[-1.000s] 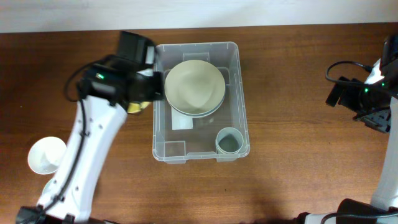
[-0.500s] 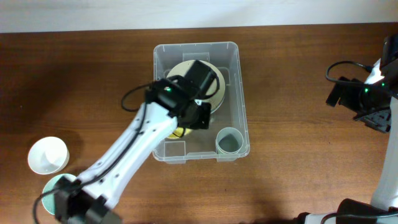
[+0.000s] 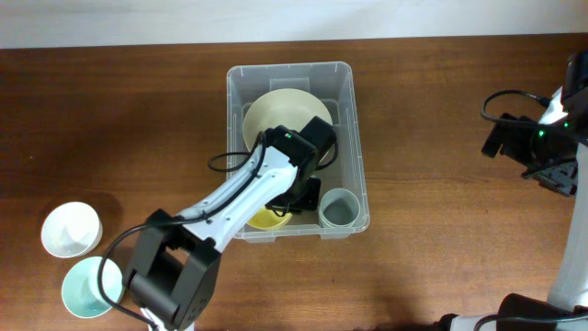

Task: Pack container
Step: 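Carry the yellow bowl into the bin's front-left area and release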

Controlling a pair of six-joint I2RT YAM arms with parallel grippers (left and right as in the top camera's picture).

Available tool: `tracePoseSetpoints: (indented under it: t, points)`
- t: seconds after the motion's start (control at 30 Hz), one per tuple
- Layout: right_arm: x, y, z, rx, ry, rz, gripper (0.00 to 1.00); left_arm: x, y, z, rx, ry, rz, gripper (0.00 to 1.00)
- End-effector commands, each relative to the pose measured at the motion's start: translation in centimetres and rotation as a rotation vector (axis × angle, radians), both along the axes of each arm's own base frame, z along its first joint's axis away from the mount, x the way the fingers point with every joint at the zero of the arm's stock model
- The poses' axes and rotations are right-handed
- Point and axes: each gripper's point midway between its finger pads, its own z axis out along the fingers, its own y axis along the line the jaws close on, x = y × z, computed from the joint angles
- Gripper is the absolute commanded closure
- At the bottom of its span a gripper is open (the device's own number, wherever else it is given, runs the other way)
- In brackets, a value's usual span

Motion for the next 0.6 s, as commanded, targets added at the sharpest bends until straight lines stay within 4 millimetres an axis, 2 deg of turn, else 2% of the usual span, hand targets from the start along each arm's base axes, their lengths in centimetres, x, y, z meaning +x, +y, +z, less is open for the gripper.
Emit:
tracePoseSetpoints:
  t: [0.0,0.07,0.1,0.23,0.37,0.4,0.47,0.57]
  points:
    - [0.0,-0.1,-0.1,-0.013,0.007,0.010,0.01,-0.6,-0.3,-0.3,-0.010,0.032,0.005,0.92]
    - [0.0,-0.1,-0.1,-0.013,0.006,0.009,0.01,-0.6,-0.3,-0.3,-0.010,0.033,0.005,0.83]
    - [0.0,-0.1,-0.1,-0.013,0.007,0.009,0.01,-0.6,-0.2,-0.3,-0.010,0.033,0.006,0.69]
    - [0.0,-0.1,-0.1,-0.013,0.007,0.010,0.01,-0.2,-0.1,0.4,-0.011,0.011,0.012,0.57]
    - [0.0,-0.1,-0.1,-0.013,0.007,0.009,0.01,3.0,2.0,4.8,0.037,-0.145,0.050,0.55]
    - [0.0,-0.1,-0.1,-0.013,0.007,0.009,0.01,3.9,2.9,6.6,0.055,-0.200,0.064,0.54]
    - [0.0,-0.1,-0.1,-0.012,0.007,0.009,0.01,5.3,4.7,10.2,0.076,-0.295,0.092,0.44]
    - [0.0,-0.1,-0.1,-0.012,0.007,0.010,0.01,6.6,8.2,15.5,0.080,-0.417,0.166,0.40]
